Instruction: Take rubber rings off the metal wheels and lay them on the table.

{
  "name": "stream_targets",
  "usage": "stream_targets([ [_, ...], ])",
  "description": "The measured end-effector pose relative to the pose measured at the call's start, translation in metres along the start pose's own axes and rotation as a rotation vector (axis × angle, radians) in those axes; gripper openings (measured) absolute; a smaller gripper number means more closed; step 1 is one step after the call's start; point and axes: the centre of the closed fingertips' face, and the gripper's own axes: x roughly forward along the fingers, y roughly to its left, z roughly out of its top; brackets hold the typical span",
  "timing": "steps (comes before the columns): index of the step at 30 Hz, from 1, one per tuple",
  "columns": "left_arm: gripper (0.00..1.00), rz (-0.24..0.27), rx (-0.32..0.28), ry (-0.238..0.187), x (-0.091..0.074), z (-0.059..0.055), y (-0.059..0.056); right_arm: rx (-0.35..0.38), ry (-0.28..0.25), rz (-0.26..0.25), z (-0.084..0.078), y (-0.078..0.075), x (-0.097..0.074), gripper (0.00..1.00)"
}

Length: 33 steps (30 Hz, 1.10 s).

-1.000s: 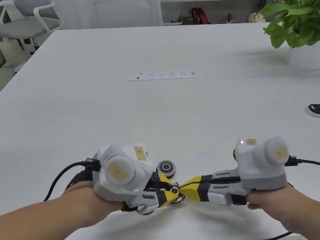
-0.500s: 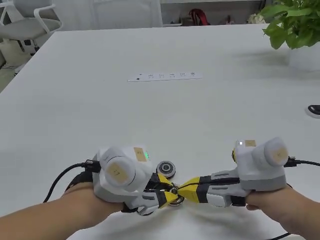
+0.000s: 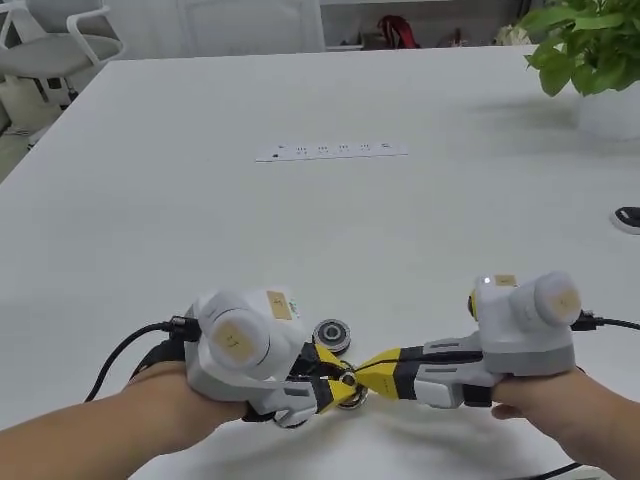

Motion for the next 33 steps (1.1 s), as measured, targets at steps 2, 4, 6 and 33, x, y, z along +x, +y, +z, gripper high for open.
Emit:
stream_targets([
  [2, 0.12, 0.000, 0.000, 0.001, 0.000, 0.000, 0.000, -0.002, 0.005, -0.009, -0.001, -0.002, 0.000, 0.00],
  [4, 0.12, -0.001, 0.000, 0.001, 0.000, 0.000, 0.000, -0.004, 0.008, -0.015, -0.002, -0.003, 0.000, 0.00],
  [6, 0.12, -0.002, 0.004, 0.000, 0.000, 0.000, 0.000, -0.007, 0.012, -0.022, -0.003, -0.006, 0.000, 0.00],
  [33, 0.18, -0.046, -0.001, 0.004, -0.015, 0.003, -0.004, -0.003, 0.014, -0.024, -0.003, -0.006, -0.002, 0.00],
])
